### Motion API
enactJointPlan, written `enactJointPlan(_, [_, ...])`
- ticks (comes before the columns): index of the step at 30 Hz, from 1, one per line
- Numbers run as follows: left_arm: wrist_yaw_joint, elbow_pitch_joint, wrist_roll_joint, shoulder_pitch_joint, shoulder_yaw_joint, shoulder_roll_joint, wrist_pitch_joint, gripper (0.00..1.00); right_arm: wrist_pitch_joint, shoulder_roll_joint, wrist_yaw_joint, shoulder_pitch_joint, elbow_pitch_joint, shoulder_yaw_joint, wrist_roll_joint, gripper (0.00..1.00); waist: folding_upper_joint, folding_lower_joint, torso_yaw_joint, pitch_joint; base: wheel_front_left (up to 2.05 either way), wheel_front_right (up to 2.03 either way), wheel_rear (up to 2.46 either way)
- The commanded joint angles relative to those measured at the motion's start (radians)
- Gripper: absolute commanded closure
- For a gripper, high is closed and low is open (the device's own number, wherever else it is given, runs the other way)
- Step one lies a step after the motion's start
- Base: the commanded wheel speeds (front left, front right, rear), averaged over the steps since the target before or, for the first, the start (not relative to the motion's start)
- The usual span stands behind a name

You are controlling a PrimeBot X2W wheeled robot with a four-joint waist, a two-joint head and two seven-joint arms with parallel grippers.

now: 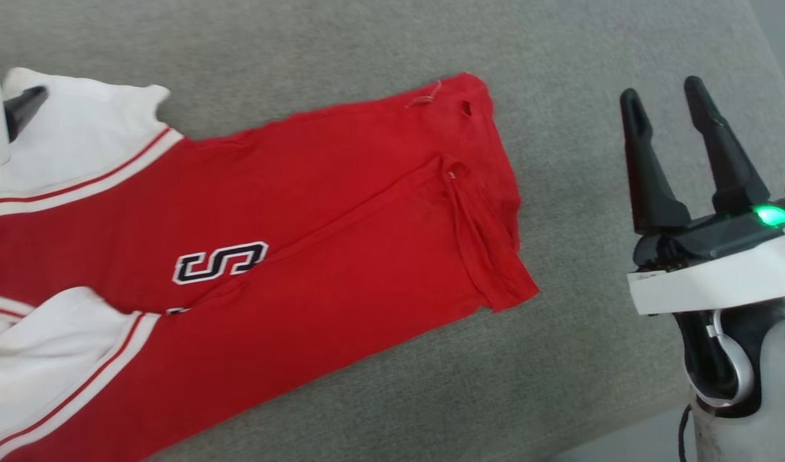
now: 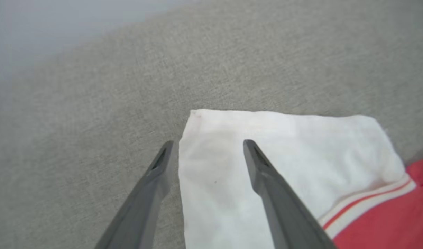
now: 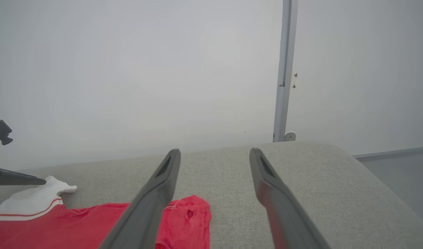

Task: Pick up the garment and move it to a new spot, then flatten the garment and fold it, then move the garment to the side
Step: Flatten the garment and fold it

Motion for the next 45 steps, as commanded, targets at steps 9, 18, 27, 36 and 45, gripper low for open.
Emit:
enactJointPlan(9, [0.046, 0.149, -0.012, 0.004, -0.047, -0.05, 0.148, 0.0, 0.1, -0.013, 0.0, -0.06, 0.048, 0.053, 0.043, 0.0, 0.0, 0.0, -0.025, 0.059, 0.0, 0.0, 0.0])
enactJointPlan(18, [0.043, 0.161, -0.02, -0.042, -0.068, -0.118, 0.235, 1.0, 0.355, -0.096, 0.0, -0.311, 0.271, 0.114, 0.103, 0.0, 0.0, 0.0, 0.01, 0.095, 0.0, 0.0, 0.0])
enactJointPlan(27, [0.034, 0.164, -0.009, -0.096, -0.063, -0.182, 0.202, 1.0, 0.59, -0.13, 0.0, -0.549, 0.568, 0.201, 0.142, 0.0, 0.0, 0.0, 0.061, 0.112, 0.0, 0.0, 0.0])
enactJointPlan(36, [0.003, 0.177, 0.008, -0.119, -0.065, -0.234, 0.136, 1.0, 0.807, -0.106, 0.0, -0.63, 0.807, 0.276, 0.14, 0.93, 0.0, 0.0, 0.115, 0.109, 0.0, 0.0, 0.0])
enactJointPlan(45, [-0.031, 0.192, -0.006, -0.144, -0.044, -0.259, 0.062, 1.0, 0.695, -0.205, 0.0, -0.628, 0.779, 0.283, 0.184, 1.0, 0.0, 0.0, 0.193, 0.03, 0.0, 0.0, 0.0])
